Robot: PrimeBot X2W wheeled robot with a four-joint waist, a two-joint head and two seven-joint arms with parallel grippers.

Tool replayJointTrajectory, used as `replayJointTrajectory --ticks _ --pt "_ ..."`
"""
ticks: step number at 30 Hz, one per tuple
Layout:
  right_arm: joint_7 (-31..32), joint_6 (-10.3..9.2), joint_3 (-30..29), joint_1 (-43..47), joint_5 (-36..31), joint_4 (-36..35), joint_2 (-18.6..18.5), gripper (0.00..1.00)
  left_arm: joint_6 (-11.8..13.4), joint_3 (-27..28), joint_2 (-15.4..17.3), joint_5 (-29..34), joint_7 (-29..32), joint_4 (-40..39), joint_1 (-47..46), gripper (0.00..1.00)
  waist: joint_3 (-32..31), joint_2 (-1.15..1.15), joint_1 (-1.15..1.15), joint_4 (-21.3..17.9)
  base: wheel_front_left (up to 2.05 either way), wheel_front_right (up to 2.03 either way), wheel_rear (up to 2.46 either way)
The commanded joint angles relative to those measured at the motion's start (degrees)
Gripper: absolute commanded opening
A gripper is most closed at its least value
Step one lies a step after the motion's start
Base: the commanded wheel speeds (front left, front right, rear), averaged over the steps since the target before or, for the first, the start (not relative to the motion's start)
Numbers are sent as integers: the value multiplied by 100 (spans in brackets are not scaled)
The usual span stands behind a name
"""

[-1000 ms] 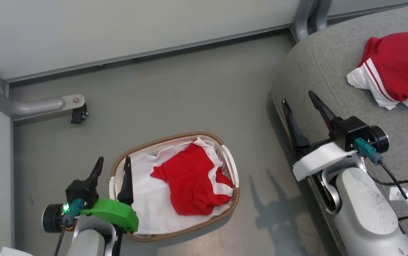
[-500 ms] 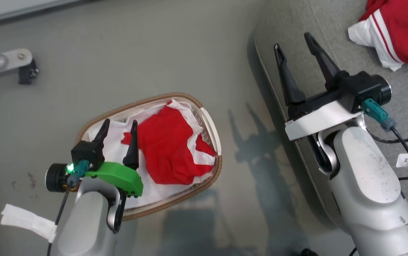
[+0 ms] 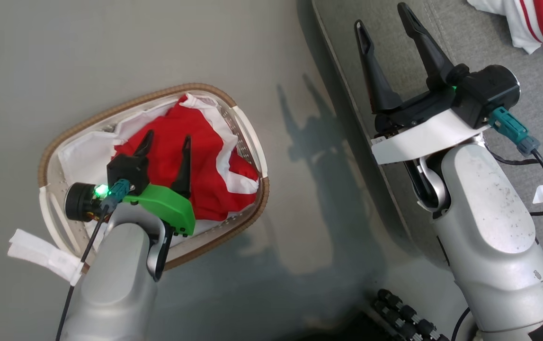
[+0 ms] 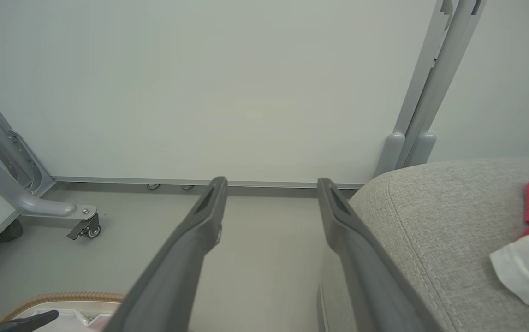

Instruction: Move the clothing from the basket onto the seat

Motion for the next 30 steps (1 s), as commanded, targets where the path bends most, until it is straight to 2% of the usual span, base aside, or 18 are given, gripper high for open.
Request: replayJointTrajectory --ticks 1,22,30 --pt "-10 -8 5 -80 38 -29 -6 100 -26 -98 64 -86 -6 21 -163 100 290 0 -1 -167 0 0 0" --pt "-10 -8 48 -339 140 -257 -7 100 -26 -1350 317 -685 -6 758 -784 100 987 0 -1 -242 0 0 0" --pt "-10 -8 167 -459 199 -420 -8 100 -27 -1616 474 -859 -7 1207 -1011 100 1190 0 -1 -299 0 0 0"
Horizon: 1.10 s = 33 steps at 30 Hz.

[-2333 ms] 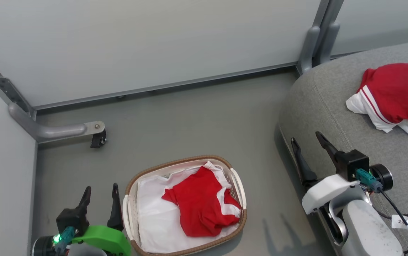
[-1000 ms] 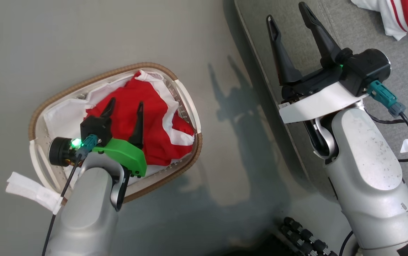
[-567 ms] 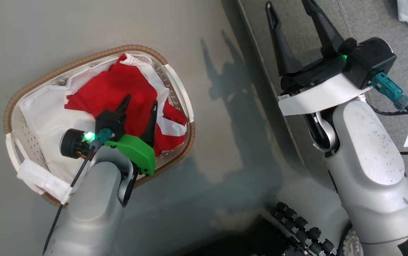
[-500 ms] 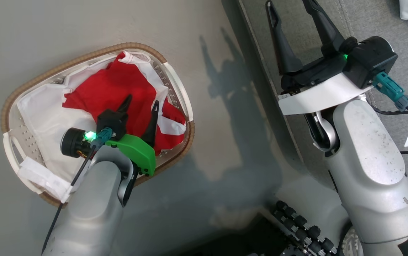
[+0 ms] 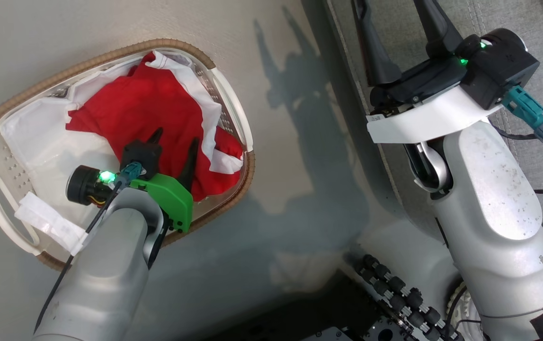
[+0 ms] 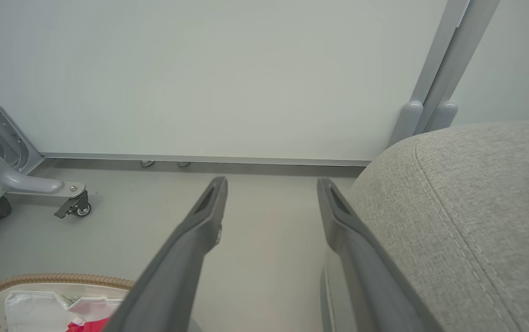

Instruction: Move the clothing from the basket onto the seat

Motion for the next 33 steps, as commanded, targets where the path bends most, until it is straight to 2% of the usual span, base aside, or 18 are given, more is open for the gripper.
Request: replayJointTrajectory --ticks 1,23,33 --pt "-10 -8 26 -62 42 -53 -12 100 -25 -48 49 -51 -7 82 -126 100 66 0 -1 -23 0 0 0" --pt "-10 -8 229 -254 -110 -507 -13 100 -26 -820 -35 -800 3 1542 -904 100 355 0 -1 65 0 0 0" --pt "-10 -8 255 -176 -126 -514 -13 100 -26 -1310 -64 -1242 177 1742 -1017 100 370 0 -1 113 0 0 0"
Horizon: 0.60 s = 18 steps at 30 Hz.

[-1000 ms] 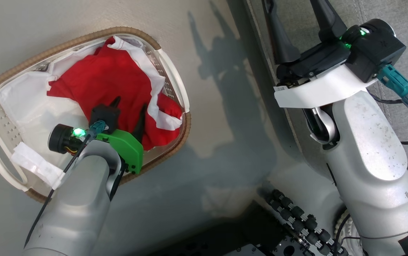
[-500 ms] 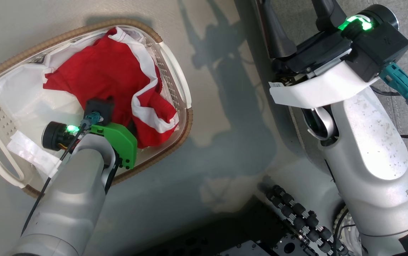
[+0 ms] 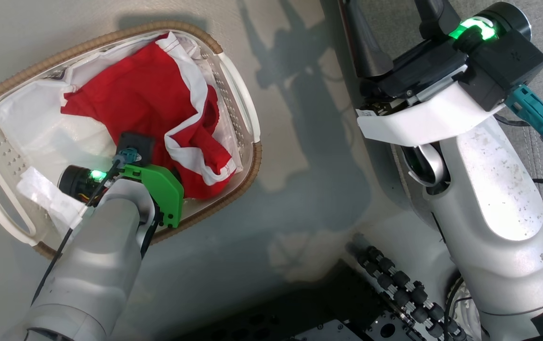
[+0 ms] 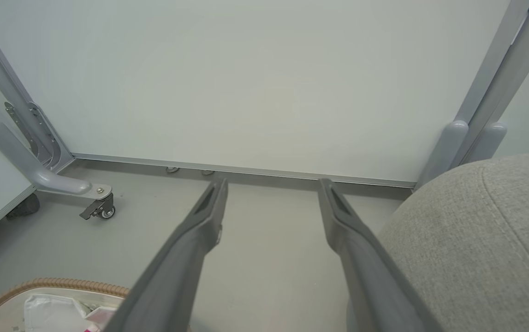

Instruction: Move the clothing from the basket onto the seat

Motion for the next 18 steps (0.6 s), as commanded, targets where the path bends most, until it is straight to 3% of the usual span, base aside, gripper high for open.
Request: replayJointTrajectory --ticks 1,2,3,5,18 --pt "-10 -8 -3 40 -9 3 -15 100 -26 -52 31 -55 14 6 -94 100 -7 0 0 -2 0 0 0" --pt "-10 -8 -7 39 -15 6 -15 100 -26 -119 46 -128 38 -11 -93 100 -15 0 0 -4 0 0 0" --pt "-10 -8 -9 37 -19 11 -15 100 -26 -164 55 -175 56 -20 -90 89 -21 0 0 -6 0 0 0" --pt "-10 -8 -1 43 -28 14 -15 100 -26 -263 71 -272 79 -53 -85 3 -41 0 0 -16 0 0 0" --pt "-10 -8 81 25 92 218 -14 100 -22 -726 170 -917 -8 -184 50 0 -467 0 0 -105 0 0 0"
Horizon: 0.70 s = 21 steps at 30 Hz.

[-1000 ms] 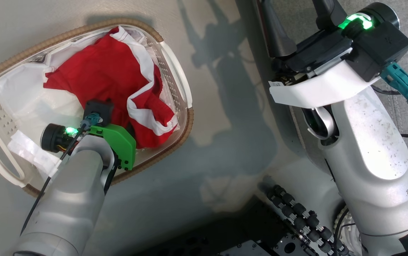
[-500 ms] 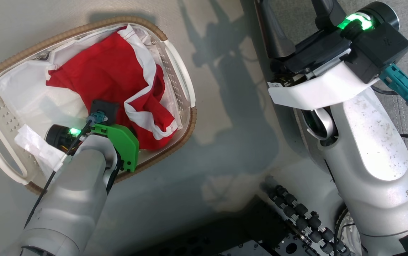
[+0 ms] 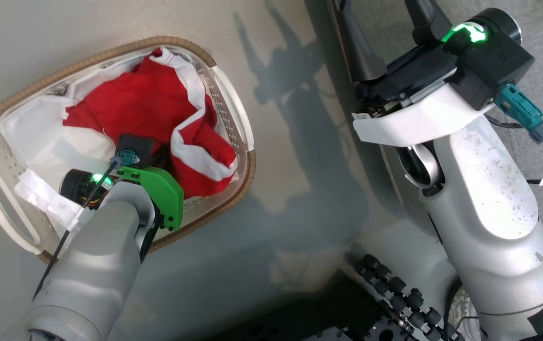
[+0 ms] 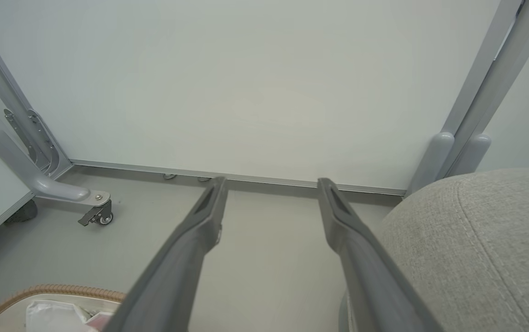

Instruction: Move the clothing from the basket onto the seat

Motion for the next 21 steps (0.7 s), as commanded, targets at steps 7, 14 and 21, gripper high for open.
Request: replayJointTrajectory --ticks 7,14,21 --pt "-10 -8 8 239 47 229 -14 100 -17 -152 -23 -331 -158 -71 280 0 -691 0 0 79 0 0 0" --pt "-10 -8 15 444 40 478 -16 100 -17 -194 -46 -508 -202 -230 521 0 -1272 0 0 178 0 0 0" --pt "-10 -8 -38 759 -62 751 -18 100 -17 226 11 -345 -204 -727 770 0 -1885 0 0 352 0 0 0"
